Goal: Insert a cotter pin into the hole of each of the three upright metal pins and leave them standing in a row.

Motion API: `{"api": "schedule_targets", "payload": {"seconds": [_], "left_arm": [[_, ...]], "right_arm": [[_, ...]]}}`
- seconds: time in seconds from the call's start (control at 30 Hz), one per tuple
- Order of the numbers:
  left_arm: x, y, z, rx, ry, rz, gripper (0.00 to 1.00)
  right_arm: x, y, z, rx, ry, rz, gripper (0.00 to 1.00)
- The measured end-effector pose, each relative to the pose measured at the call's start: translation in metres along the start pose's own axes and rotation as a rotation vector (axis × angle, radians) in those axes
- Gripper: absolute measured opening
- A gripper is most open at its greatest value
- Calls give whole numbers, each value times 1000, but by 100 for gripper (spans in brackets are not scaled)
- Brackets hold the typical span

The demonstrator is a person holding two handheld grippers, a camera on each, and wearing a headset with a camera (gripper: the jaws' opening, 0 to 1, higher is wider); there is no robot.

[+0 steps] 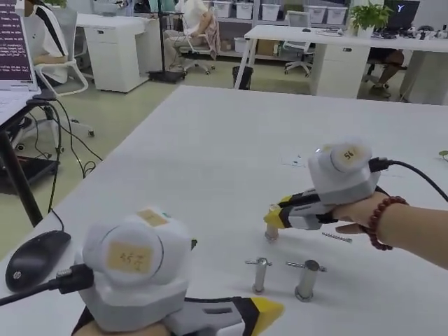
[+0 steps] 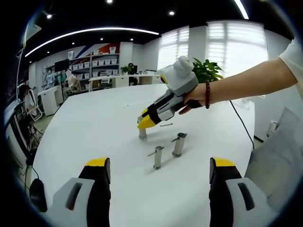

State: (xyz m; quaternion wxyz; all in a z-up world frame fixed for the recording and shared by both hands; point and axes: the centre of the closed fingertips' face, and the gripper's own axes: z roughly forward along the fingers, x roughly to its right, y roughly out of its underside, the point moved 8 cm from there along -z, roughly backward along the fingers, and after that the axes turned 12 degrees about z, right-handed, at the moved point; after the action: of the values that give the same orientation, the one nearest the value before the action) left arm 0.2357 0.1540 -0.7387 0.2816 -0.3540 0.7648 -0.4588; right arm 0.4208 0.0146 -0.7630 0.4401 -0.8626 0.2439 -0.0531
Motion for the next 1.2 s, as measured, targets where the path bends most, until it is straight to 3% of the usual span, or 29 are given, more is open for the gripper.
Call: {"api": "schedule_targets", "payload": {"seconds": [0.53,0.97,1.2], "left_arm": [[4,-5,-2,22,4,-11,83],[6,-7,-6,42,22,-8,83],[3,-10,-10,51,21,-1,83]], "right_arm": [[8,39,-59,-26,13,-3,13],[-6,67,-93,-54,-67,-49,13],[-19,74,-103,-68,-154,-86,13]]}}
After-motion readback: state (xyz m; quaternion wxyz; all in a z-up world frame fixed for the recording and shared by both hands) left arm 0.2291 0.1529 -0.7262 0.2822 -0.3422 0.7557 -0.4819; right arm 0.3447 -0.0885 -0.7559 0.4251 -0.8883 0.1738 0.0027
